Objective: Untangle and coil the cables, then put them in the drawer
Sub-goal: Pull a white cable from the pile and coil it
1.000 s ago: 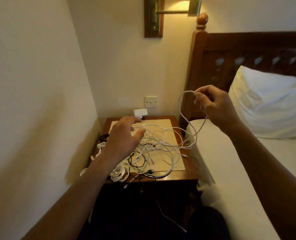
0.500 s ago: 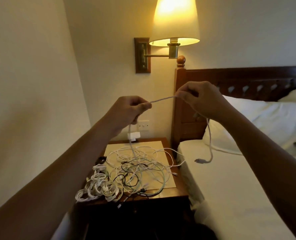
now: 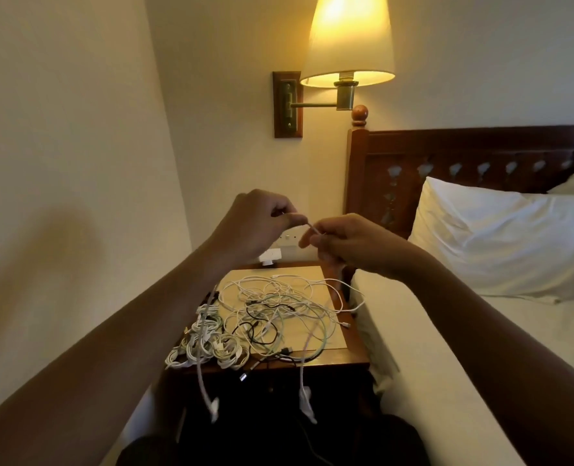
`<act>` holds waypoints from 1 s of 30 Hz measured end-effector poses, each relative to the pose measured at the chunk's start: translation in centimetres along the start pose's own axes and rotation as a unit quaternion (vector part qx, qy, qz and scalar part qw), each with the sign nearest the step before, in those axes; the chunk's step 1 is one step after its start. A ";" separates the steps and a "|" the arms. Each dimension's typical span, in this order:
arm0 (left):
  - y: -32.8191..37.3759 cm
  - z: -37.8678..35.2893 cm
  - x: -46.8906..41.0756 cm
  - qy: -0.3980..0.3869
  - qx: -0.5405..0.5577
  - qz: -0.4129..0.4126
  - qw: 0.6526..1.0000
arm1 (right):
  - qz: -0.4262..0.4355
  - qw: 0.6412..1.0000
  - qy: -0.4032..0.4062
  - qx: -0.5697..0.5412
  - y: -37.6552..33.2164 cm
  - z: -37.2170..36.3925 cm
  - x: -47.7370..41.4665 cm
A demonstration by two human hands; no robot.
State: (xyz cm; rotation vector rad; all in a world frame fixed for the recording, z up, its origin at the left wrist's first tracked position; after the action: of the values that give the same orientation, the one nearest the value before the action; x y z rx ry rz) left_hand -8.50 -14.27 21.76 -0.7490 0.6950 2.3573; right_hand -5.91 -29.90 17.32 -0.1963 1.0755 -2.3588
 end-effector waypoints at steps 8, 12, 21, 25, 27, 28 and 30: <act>-12.0 2.6 9.3 -0.057 -0.076 0.164 0.982 | -0.050 0.970 0.152 0.185 9.7 2.6 0.4; -16.1 3.4 13.7 -0.030 -0.087 0.245 0.965 | -0.129 0.961 0.180 0.167 15.4 2.8 1.3; -8.8 -0.6 8.9 -0.070 -0.026 0.136 0.988 | -0.156 0.968 -0.068 0.182 11.5 -4.6 0.5; -5.4 -2.9 6.6 -0.066 0.006 0.106 0.992 | -0.038 0.997 -0.066 0.023 3.5 -8.1 -0.6; -5.7 -2.6 6.6 -0.076 0.034 0.123 0.989 | -0.022 0.999 -0.022 -0.019 2.3 -7.6 -1.1; -6.2 -2.4 7.0 -0.096 0.060 0.135 0.984 | -0.016 1.000 0.014 -0.012 2.4 -6.8 -1.2; -7.6 -2.0 8.7 -0.140 0.109 0.170 0.969 | -0.011 0.997 0.074 0.035 3.4 -4.8 -1.1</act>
State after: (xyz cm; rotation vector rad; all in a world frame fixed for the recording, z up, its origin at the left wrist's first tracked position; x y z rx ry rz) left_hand -8.87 -7.06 12.53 -0.2060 0.9983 2.5619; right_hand -5.17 -28.04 11.68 -0.0091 1.0599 -2.4589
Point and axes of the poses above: each hand's wrist, its own x-axis away from the middle knuckle, its own z-axis out of the back of the hand, y = z × x, the point moved 7 cm from there along -x, towards the middle knuckle, and after that the axes turned 9 degrees about -z, right-handed, at the moved point
